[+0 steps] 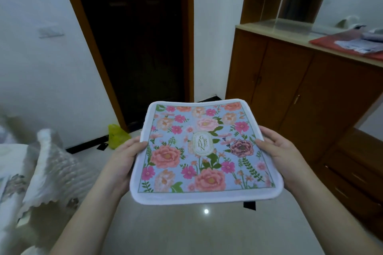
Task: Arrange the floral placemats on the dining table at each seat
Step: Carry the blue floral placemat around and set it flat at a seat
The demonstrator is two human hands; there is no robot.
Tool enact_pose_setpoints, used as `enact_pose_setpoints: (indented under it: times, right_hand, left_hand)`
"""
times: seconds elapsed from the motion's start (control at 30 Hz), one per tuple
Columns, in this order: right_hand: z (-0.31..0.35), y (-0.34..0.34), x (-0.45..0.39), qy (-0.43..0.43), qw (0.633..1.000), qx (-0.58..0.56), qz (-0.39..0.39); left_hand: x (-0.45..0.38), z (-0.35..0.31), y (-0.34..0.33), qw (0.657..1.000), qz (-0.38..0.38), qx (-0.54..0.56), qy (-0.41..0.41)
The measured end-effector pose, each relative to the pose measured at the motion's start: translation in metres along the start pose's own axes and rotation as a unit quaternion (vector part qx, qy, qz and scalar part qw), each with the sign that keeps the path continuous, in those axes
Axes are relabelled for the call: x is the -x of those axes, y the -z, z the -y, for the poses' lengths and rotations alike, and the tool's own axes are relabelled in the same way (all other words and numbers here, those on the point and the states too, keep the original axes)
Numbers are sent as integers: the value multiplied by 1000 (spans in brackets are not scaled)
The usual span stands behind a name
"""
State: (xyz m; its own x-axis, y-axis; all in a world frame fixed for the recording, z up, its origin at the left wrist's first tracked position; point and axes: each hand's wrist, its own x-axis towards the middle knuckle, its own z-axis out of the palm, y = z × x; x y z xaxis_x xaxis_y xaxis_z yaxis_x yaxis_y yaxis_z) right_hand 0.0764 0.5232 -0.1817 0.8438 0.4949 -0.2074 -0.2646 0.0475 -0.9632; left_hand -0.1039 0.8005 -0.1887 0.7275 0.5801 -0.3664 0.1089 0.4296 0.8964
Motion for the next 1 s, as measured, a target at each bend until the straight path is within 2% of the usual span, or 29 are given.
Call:
enact_pose_setpoints:
  times: [0.3,0.47,0.7,1.0]
  right_hand:
    - [40,-3,-137,-21,997,-22,68]
    - [64,-29,-198,-33,990,-29,131]
    - [72,-104,-263,-49,982,-18,183]
    - [67,-245,-340,-42,969,28,244]
  left_hand:
    - [-83,-43,-35,997,-66,2,-37]
    - [-119,-66,-25,990,-120,20,-68]
    - [-163,-94,34,981,-163,60,-91]
    - [-218,-137,138,965,-210,90,-132]
